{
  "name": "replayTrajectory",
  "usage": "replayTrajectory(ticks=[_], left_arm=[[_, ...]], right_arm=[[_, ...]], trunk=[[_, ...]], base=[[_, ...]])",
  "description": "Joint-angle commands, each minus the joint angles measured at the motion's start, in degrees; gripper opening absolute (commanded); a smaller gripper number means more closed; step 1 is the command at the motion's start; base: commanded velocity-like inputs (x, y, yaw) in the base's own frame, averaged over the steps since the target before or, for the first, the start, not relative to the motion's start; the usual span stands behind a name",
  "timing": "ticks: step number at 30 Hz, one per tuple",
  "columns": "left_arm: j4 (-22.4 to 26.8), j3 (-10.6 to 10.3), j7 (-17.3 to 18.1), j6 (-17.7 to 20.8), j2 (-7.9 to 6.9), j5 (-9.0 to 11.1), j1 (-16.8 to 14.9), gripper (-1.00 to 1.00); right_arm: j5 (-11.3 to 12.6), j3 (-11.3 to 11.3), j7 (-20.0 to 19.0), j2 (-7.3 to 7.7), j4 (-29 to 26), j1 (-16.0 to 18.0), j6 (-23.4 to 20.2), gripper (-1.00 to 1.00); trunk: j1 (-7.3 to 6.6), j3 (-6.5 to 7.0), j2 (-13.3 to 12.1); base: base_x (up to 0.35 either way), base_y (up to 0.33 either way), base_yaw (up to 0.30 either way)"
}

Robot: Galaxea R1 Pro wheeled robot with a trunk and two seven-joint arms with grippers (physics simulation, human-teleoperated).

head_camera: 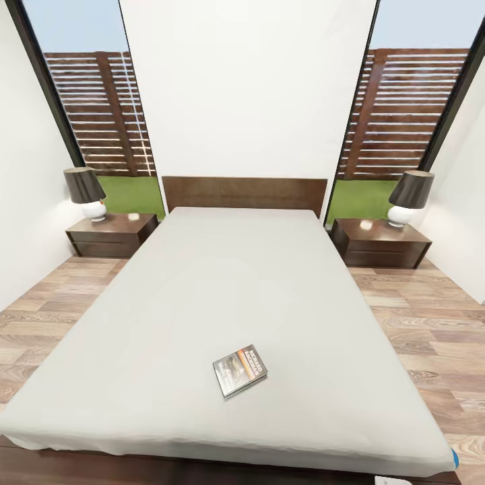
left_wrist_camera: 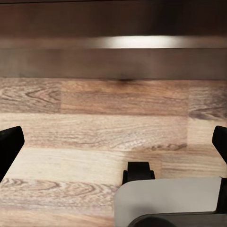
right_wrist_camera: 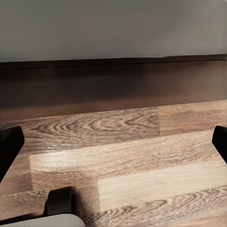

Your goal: In the bedroom, move the book from the bed onto either nightstand, and place the two sandals side by side next to the bed.

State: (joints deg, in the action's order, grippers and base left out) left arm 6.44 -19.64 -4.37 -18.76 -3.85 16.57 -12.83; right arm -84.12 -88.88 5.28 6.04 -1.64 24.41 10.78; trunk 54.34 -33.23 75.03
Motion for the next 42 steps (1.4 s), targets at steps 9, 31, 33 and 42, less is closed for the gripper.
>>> replayTrajectory(ticks=[9,31,33,42], left_arm=[[0.0,-0.5,-0.3,-0.2,-0.01,0.3,0.0,1.0],[0.0,-0.5,-0.3,-0.1,-0.02,0.3,0.0,1.0],[0.0,-0.5,-0.3,-0.1,-0.02,0.3,0.0,1.0],[0.0,-0.5,-0.3,-0.2,-0.02,0.3,0.0,1.0]], right_arm=[[-0.6,-0.5,0.3,0.04,0.1,0.0,0.1,1.0],[-0.6,-0.5,0.3,0.0,0.1,0.0,0.1,1.0],[-0.6,-0.5,0.3,0.01,0.1,0.0,0.1,1.0],[-0.6,-0.5,0.3,0.02,0.1,0.0,0.1,1.0]], trunk=[[0.0,-0.05,0.0],[0.0,-0.05,0.0],[0.0,-0.05,0.0],[0.0,-0.05,0.0]], base=[[0.0,0.0,0.0],[0.0,0.0,0.0],[0.0,0.0,0.0],[0.0,0.0,0.0]])
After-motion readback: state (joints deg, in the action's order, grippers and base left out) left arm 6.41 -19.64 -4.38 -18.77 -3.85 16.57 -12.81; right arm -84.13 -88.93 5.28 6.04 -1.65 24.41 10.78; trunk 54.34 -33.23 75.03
